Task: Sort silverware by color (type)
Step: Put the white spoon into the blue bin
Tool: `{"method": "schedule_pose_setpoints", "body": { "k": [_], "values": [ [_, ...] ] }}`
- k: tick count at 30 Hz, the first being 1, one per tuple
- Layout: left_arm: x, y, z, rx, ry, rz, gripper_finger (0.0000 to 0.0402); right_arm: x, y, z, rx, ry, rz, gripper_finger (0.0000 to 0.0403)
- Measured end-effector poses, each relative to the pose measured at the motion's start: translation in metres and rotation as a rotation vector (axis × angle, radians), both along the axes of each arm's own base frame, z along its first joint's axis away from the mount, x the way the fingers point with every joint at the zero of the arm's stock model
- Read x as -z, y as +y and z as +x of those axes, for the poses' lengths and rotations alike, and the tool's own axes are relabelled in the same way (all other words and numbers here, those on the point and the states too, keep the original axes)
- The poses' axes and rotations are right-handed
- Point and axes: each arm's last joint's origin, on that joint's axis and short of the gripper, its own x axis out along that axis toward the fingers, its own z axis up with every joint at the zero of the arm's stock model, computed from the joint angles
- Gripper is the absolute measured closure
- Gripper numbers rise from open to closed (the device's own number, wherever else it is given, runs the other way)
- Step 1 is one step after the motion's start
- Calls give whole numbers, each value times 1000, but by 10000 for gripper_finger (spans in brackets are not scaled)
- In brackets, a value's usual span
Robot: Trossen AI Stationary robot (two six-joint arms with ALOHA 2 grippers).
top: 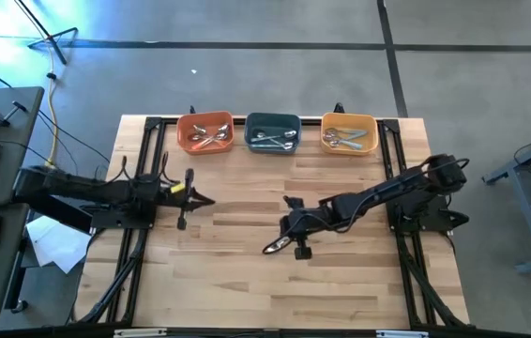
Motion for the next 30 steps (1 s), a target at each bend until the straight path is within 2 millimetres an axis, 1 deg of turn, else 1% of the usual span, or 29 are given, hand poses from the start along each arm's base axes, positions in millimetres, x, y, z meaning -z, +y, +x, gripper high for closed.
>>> {"method": "schedule_pose_setpoints", "body": {
  "k": [2,4,6,9,12,17,21,26,30],
  "values": [
    [-1,8,0,1,-8,-21,401,-8,0,-1,14,11,10,390],
    [-1,17,-1,-37,-14,-41,401,-15,0,-1,32,10,9,378],
    [-3,24,-2,-65,-32,-51,401,-18,0,-1,45,14,-4,362],
    [-6,29,-4,-96,-62,-54,401,-13,0,-2,61,45,-12,333],
    [-10,28,-7,-98,-93,-45,401,-8,-1,-3,83,89,-7,306],
    [-7,27,-13,-152,-58,-24,400,-3,0,-4,110,129,44,274],
    [-4,24,-18,-157,-26,-24,400,-3,4,-5,114,129,50,263],
    [-9,22,-26,-161,-83,-11,400,-4,5,-6,116,150,53,263],
    [-13,21,-31,-207,-133,2,400,-16,4,-6,142,196,8,262]
  ]
}}
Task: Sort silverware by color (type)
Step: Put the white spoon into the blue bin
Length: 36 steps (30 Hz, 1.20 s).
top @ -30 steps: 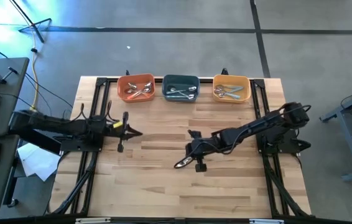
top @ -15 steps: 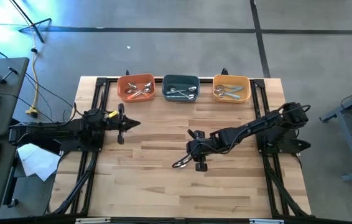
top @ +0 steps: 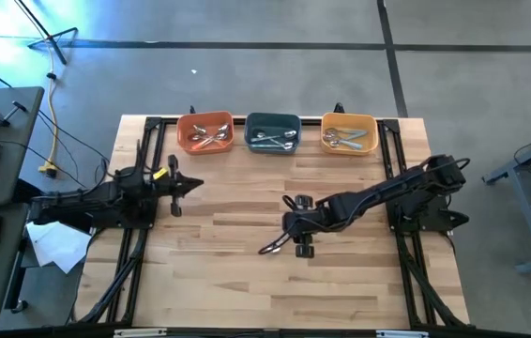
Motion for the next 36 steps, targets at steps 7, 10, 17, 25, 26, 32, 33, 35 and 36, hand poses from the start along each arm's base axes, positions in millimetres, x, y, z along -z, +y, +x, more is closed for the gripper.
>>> {"method": "schedule_pose_setpoints", "body": {
  "k": [7,10,17,25,26,32,33,35,36],
  "values": [
    [-2,-2,-3,-23,-27,1,400,-19,1,7,17,-25,-9,218],
    [-2,-3,-3,-27,-28,-14,400,-23,1,6,29,-9,-6,187],
    [0,-4,-2,-17,-13,-30,400,-20,-5,6,-40,24,-52,158],
    [3,-4,1,-20,7,-165,400,17,-6,15,-123,180,-50,169],
    [4,-4,1,-20,9,-195,400,22,-6,16,-135,197,-41,170],
    [6,-4,3,-25,27,-240,401,49,-6,24,-228,260,-63,171],
    [6,-4,3,-24,29,-226,401,52,-6,24,-243,268,-69,171],
    [6,-4,3,-23,33,-203,401,57,-8,26,-253,273,-74,171],
    [6,-4,3,-23,31,-199,401,58,-8,27,-256,273,-74,171]
  ]
}}
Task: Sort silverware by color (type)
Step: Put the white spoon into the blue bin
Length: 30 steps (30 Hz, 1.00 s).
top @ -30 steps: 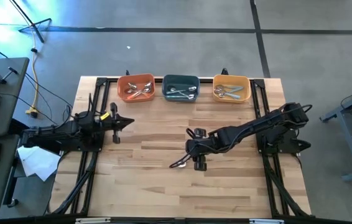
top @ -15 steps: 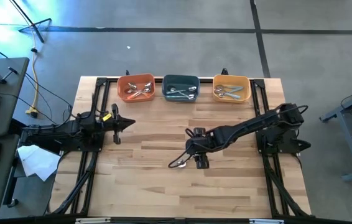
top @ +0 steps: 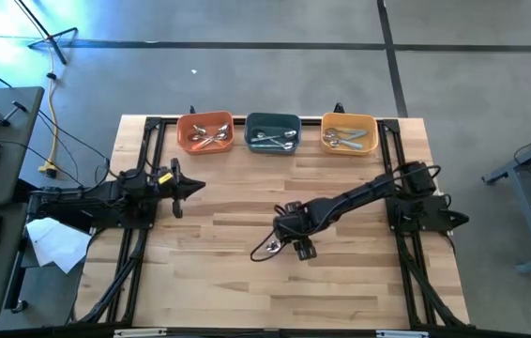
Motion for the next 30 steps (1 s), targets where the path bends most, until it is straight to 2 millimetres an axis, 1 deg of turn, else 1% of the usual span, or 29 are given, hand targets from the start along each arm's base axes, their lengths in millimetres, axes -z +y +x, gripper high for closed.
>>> {"method": "schedule_pose_setpoints", "body": {
  "k": [4,7,11,14,18,21,24,26,30],
  "values": [
    [-5,1,0,-16,-49,-2,401,1,-5,2,0,-5,-3,172],
    [-6,1,-1,-41,-58,10,401,1,-11,4,7,-10,-3,180],
    [-8,4,-3,-154,-42,64,401,3,-18,9,38,-33,13,206],
    [-7,7,-5,-242,-37,59,400,5,-22,12,38,-47,70,225],
    [-8,6,-5,-226,-41,62,399,7,-23,15,20,-55,127,242],
    [-10,5,-4,-181,-66,81,398,11,-23,17,30,-54,129,251],
    [-9,4,-4,-135,-49,98,398,15,-24,18,38,-42,129,260],
    [-9,4,-4,-131,-50,99,398,18,-25,19,47,-34,128,267],
    [-10,4,-4,-132,-57,83,398,18,-25,19,83,-42,101,280]
  ]
}}
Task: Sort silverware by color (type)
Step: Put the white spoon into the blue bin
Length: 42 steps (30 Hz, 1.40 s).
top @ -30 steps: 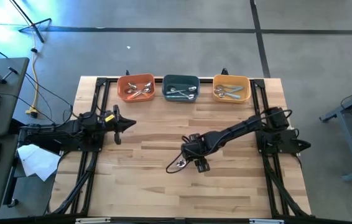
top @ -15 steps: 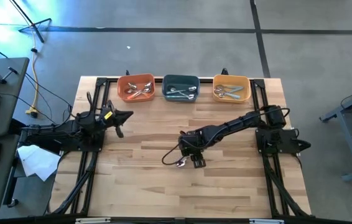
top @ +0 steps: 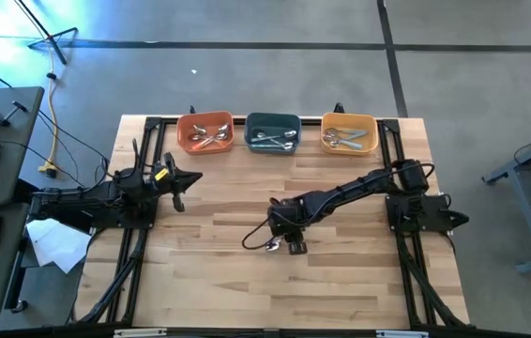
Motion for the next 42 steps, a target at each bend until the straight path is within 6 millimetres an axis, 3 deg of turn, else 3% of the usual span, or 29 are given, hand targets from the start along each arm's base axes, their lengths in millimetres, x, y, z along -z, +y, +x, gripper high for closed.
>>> {"method": "schedule_pose_setpoints", "body": {
  "k": [7,12,18,25,31,37,42],
  "values": [
    [0,0,0,0,0,0,398,-7,-1,6,89,-8,-33,334],
    [0,0,0,0,0,-1,398,-17,-7,15,164,-81,-249,389],
    [0,0,0,0,0,-1,398,-35,-21,25,215,-122,-329,395],
    [0,0,0,0,0,-1,398,-58,-59,38,255,-148,-359,401],
    [0,0,0,0,0,-1,398,-76,-112,42,285,-166,-413,403],
    [0,0,0,0,0,-1,398,-90,-171,36,347,-176,-442,403],
    [0,0,0,0,0,-1,398,-88,-199,22,346,-132,-284,402]
  ]
}}
